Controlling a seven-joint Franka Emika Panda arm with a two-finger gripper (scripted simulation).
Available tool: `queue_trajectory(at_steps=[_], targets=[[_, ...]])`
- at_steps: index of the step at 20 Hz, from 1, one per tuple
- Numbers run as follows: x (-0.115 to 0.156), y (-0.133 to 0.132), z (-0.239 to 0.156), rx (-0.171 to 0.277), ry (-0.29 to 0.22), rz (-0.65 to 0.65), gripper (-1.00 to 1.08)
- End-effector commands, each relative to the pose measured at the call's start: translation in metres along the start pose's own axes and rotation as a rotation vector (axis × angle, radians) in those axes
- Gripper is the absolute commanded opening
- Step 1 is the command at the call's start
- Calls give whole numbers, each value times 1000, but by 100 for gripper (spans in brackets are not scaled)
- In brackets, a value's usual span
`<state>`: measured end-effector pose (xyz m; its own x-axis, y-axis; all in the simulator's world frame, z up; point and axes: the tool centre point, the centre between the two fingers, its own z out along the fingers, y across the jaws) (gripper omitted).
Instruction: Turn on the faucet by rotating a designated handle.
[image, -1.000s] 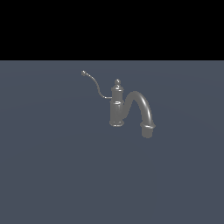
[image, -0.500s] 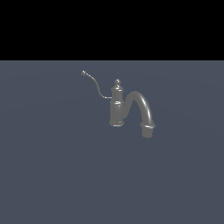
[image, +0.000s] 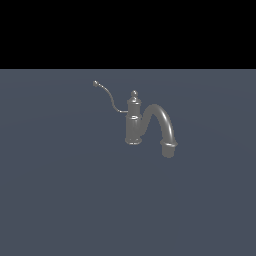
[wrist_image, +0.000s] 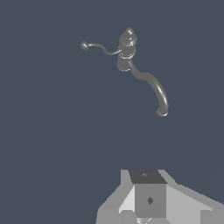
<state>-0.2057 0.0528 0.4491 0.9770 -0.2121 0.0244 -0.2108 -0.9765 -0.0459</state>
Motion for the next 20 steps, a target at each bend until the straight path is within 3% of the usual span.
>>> queue_trajectory(at_steps=[1,20], targets=[[8,-11,11,-1,0,53,-100],[88,-80,90,-15,-1,447,-100]])
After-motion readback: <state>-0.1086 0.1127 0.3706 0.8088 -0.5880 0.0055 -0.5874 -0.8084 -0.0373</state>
